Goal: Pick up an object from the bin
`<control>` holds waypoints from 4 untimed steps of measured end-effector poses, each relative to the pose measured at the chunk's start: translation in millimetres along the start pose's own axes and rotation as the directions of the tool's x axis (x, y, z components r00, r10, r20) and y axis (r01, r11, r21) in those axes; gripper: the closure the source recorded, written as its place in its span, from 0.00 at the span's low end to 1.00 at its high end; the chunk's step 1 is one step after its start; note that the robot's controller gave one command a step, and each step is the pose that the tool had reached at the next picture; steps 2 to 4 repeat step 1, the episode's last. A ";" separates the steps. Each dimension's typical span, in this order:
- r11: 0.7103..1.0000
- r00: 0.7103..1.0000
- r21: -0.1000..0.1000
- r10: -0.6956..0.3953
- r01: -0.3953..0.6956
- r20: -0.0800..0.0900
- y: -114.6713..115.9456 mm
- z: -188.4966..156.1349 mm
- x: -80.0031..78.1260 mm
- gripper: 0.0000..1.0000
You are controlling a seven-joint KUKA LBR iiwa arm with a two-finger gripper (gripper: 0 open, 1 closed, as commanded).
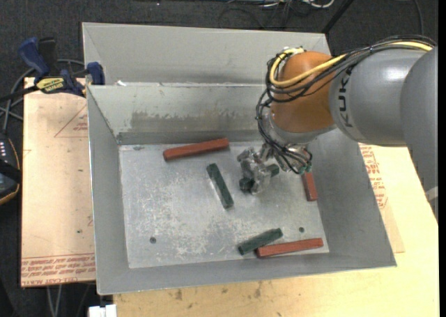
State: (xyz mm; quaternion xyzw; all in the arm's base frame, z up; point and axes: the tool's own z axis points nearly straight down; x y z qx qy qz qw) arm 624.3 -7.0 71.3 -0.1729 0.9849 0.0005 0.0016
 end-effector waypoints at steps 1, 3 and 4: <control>0.999 0.998 0.004 -0.054 0.054 0.008 9.2 -142.3 -0.1 1.00; 0.999 0.998 0.004 -0.054 0.054 0.008 9.2 -142.3 -0.1 1.00; 0.999 0.998 0.004 -0.054 0.054 0.008 9.2 -142.3 -0.1 1.00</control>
Offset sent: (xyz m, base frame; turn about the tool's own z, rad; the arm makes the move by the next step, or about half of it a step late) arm -0.0057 0.0074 0.1369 -0.0563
